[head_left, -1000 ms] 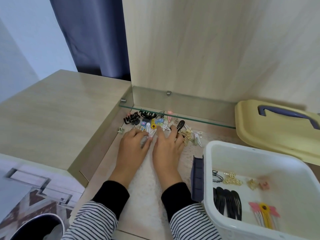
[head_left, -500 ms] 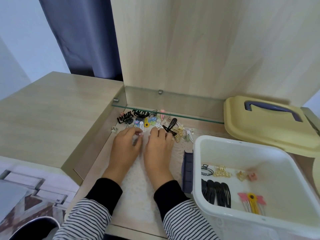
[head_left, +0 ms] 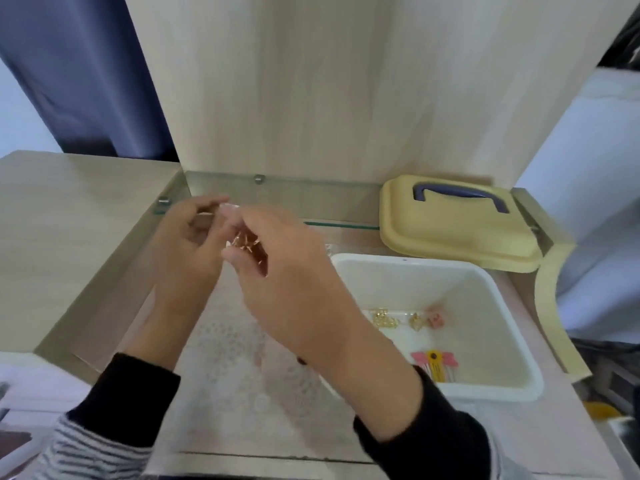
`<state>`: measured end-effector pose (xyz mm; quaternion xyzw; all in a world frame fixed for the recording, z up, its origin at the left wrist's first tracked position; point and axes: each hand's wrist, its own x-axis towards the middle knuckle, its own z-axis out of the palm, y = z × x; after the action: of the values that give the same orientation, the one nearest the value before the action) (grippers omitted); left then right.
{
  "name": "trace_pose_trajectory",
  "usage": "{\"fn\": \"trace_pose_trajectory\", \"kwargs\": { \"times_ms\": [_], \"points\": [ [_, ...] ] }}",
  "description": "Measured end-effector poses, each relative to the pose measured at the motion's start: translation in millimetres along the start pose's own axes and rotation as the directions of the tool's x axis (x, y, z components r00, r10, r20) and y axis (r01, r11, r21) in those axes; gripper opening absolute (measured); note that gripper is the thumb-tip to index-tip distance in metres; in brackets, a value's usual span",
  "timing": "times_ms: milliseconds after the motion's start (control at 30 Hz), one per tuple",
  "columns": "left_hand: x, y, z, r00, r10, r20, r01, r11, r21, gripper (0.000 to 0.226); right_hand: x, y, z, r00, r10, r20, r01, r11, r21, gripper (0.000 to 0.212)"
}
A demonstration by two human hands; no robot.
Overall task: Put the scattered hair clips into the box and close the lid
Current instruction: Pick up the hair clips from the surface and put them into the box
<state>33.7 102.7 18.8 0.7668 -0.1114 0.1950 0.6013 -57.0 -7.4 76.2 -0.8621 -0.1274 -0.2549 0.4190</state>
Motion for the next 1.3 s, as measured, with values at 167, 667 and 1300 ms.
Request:
{"fn": "trace_pose_trajectory", "kwargs": {
  "times_ms": [167, 667, 1300],
  "points": [
    [-17.4, 76.1, 24.1, 0.995, 0.033, 0.098, -0.018, 0.989, -0.144, 0.014, -0.1, 20.6, -107.1, 0.954, 0.143, 0.263, -0.099, 0.98, -0.175, 0.009],
    [-58.3, 89.9, 132.2, 0.305, -0.351, 0.885, -0.221, 0.878, 0.424, 0.014, -34.3, 122.0, -160.5, 0.613, 0.566, 0.552, 0.069, 0.658, -0.75, 0.029],
    [-77.7, 63.8, 171.8, 0.17, -0.425, 0.889, -0.493, 0.744, 0.45, 0.015, -39.7, 134.7, -147.0, 0.572, 0.512, 0.641, 0.267, 0.623, -0.736, 0.022]
  ]
}}
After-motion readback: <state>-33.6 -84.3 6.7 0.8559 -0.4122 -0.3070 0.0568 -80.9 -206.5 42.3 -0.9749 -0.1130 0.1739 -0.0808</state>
